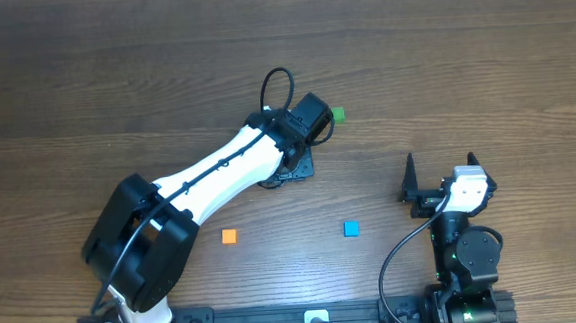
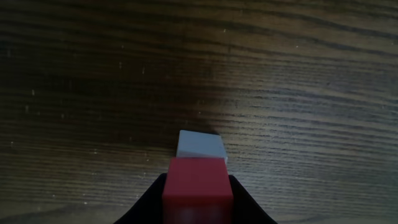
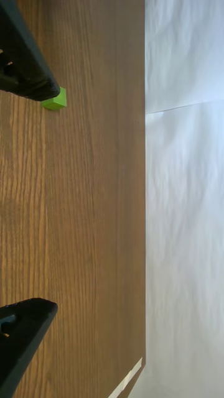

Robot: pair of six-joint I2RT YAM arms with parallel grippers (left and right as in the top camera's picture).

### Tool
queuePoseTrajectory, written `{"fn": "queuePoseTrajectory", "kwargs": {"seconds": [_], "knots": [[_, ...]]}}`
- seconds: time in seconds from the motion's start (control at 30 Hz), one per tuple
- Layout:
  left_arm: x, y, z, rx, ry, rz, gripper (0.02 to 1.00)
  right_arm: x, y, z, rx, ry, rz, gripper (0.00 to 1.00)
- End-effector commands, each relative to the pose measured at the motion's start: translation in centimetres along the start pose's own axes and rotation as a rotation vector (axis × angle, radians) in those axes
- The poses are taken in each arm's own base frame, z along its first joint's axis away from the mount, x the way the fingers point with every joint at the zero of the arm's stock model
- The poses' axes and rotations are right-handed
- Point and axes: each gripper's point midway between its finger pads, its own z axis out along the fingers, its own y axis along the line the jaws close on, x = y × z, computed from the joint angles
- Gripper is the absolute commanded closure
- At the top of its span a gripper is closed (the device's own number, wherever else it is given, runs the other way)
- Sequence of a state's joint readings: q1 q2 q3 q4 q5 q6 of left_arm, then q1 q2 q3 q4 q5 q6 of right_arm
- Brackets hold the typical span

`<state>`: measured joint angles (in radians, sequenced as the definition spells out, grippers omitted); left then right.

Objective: Stack Cubes

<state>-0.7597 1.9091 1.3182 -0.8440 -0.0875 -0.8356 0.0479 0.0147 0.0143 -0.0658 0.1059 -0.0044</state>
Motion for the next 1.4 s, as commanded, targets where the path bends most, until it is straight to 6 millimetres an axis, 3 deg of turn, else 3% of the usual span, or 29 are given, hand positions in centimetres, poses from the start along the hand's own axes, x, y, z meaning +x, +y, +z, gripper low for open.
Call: {"fn": "queuePoseTrajectory", "kwargs": {"seconds": [0.03,0.37,0.47,0.73,0.87,1.0,1.2,1.27,1.4], "knots": [[-0.2,0.6,1.1,-0.031,-0.003,-0.017,0.972,0.2,0.0,0.0,-0.001,-0.003,0.000,0.009],[0.0,0.5,1.7,-0.036,0.006,-0.016,0.941,0.2,0.0,0.0,-0.001,-0.003,0.000,0.009],[0.0,0.6,1.9,-0.039,0.009,-0.016,0.805,0.2,0.0,0.0,-0.001,-0.003,0.000,0.009],[0.0,0.5,1.8,-0.038,0.009,-0.017,0.325,0.2,0.0,0.0,-0.001,-0.003,0.000,0.009],[0.0,0.5,1.7,-0.033,0.005,-0.016,0.183,0.2,0.0,0.0,-0.001,-0.003,0.000,0.007],[-0.8,-0.1,-1.3,0.028,-0.045,-0.023,0.020,0.2,0.0,0.0,-0.001,-0.002,0.000,0.009],[-1.0,0.4,-7.2,0.105,-0.114,-0.032,0.020,0.2,0.0,0.0,-0.001,-0.002,0.000,0.007],[-0.1,1.6,-9.8,0.105,-0.125,-0.026,0.020,0.2,0.0,0.0,-0.002,-0.003,0.000,0.007],[1.8,3.8,-12.0,0.071,-0.154,0.002,0.020,0.2,0.0,0.0,-0.001,-0.003,0.000,0.007]]}}
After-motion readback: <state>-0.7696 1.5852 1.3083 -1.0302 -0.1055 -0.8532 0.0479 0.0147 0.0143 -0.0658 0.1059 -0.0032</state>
